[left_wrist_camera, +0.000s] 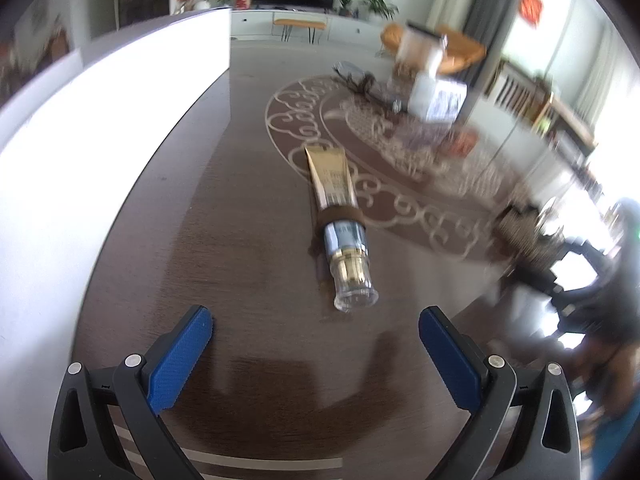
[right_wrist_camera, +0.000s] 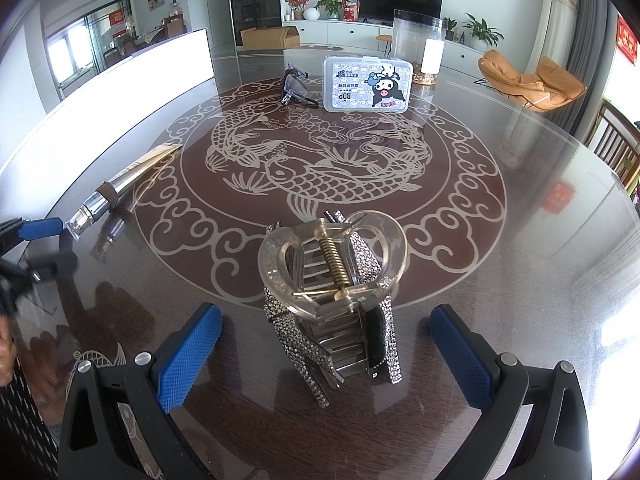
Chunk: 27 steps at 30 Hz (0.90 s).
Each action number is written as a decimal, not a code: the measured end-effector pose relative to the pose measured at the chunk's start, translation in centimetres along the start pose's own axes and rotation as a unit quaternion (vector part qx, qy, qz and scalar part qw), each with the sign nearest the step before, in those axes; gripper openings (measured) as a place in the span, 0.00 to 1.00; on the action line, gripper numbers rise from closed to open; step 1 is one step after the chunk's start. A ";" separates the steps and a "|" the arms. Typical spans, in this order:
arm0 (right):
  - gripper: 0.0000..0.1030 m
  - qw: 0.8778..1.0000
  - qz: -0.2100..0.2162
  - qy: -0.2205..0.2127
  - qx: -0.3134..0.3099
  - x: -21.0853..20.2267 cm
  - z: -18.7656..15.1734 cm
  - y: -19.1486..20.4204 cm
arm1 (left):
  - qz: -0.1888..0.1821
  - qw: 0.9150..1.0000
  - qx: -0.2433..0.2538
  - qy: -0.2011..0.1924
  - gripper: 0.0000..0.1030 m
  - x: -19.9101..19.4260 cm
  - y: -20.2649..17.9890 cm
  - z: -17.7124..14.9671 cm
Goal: Organize objects
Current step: 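Carry the hair clip with the right tool while the left tool carries the gold tube toward the box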
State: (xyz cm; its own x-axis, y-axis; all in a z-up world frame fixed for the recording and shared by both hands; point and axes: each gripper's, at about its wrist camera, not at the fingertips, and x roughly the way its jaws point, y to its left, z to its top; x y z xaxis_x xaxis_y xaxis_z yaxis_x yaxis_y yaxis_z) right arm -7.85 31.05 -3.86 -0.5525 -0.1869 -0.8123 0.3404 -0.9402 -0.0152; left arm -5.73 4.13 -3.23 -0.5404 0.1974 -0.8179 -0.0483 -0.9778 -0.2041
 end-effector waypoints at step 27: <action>1.00 1.000 0.000 0.000 0.000 0.0 0.0 0.0 | 0.083 0.994 0.062 0.022 1.00 2.9 -2.5 2.0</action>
State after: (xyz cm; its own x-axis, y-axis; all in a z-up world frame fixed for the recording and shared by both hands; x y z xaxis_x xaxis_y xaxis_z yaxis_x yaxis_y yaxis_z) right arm -7.87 31.07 -3.86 -0.5525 -0.1872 -0.8122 0.3407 -0.9401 -0.0151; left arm -8.87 7.06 -4.01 -0.5128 0.0319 -0.8579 -0.0660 -0.9978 0.0023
